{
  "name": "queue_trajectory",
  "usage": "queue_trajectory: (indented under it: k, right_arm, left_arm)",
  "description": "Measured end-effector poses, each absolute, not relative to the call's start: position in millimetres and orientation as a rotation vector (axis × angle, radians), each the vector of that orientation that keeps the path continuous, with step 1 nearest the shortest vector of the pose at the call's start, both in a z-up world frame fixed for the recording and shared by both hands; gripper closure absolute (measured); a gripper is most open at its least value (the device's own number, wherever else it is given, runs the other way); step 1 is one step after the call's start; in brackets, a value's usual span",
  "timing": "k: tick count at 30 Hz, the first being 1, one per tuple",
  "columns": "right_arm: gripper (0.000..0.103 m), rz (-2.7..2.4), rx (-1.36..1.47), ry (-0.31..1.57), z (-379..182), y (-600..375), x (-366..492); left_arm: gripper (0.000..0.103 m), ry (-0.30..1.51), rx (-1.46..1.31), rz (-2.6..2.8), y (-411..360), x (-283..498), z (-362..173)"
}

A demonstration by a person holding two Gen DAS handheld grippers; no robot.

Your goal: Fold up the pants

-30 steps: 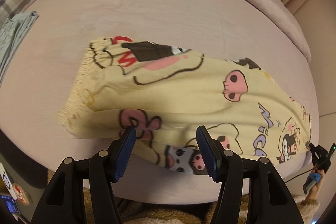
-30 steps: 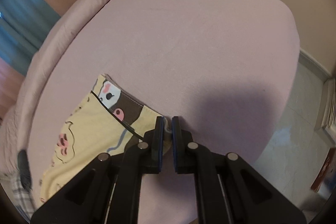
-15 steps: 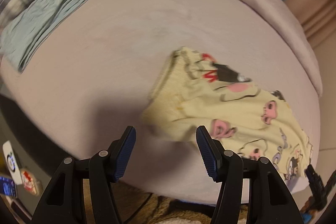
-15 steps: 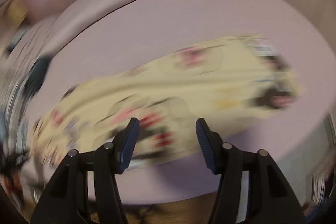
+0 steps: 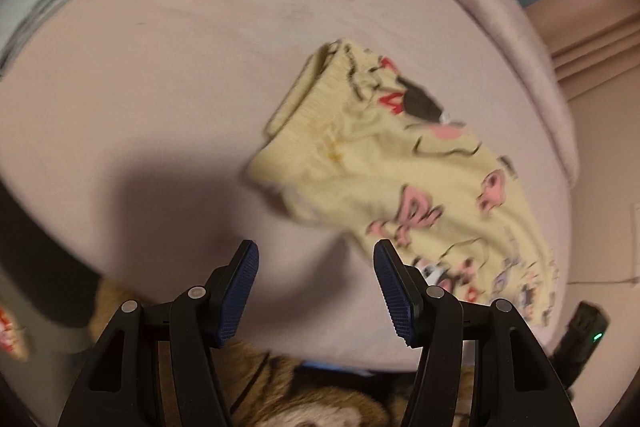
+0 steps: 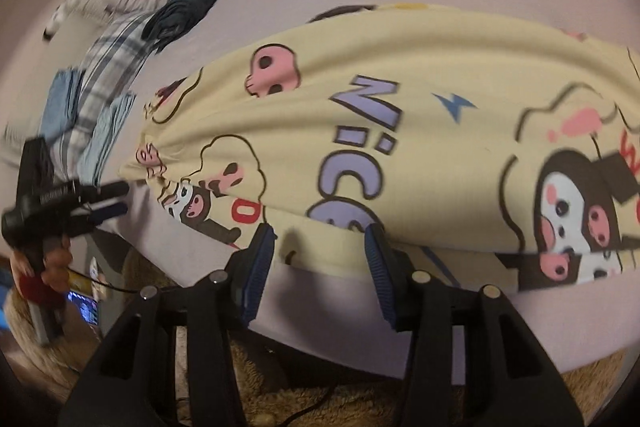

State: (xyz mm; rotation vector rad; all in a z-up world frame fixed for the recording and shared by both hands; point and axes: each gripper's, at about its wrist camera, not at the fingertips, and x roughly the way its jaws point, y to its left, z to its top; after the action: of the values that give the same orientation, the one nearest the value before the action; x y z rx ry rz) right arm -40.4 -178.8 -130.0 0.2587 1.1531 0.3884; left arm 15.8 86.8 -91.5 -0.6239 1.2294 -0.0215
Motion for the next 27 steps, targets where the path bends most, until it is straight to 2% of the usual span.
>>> queue_trajectory:
  k: [3, 4, 5, 6, 7, 12, 16, 20, 24, 27]
  right_arm:
    - [0.055, 0.395, 0.247, 1.158, -137.9, -169.1, -33.1]
    - [0.055, 0.395, 0.244, 1.158, -139.8, -168.6, -33.2]
    - [0.055, 0.396, 0.239, 1.158, -140.4, -174.1, -32.1]
    - [0.055, 0.401, 0.231, 1.155, -140.4, -172.4, -32.4]
    - [0.055, 0.404, 0.226, 1.156, -140.7, -171.0, -32.9]
    - [0.055, 0.412, 0.206, 1.158, -136.6, -171.9, -36.6]
    - [0.055, 0.446, 0.177, 1.167, -133.1, -158.0, -36.0]
    - [0.055, 0.51, 0.115, 1.16, -130.7, -133.4, -38.1]
    - [0.055, 0.565, 0.044, 1.154, -132.8, -105.2, -40.4]
    - [0.055, 0.605, -0.007, 1.13, -132.8, -85.1, -42.3]
  left_arm:
    - [0.044, 1.166, -0.681, 0.027, 97.2, 32.0, -90.1]
    - [0.049, 1.144, -0.69, 0.053, 101.4, 36.6, -88.4]
    - [0.057, 1.135, -0.685, 0.071, 102.8, 40.1, -87.6]
    - [0.075, 1.131, -0.649, 0.095, 102.7, 45.6, -85.4]
    - [0.087, 1.127, -0.617, 0.121, 100.7, 48.8, -84.7]
    - [0.093, 1.095, -0.561, 0.149, 93.9, 53.9, -80.0]
    - [0.093, 1.083, -0.594, 0.143, 105.8, 61.4, -75.1]
    - [0.093, 1.086, -0.514, 0.128, 100.9, 72.5, -71.3]
    - [0.093, 1.168, -0.428, 0.15, 94.5, 79.9, -97.2]
    - [0.093, 1.132, -0.417, 0.128, 95.4, 75.1, -96.0]
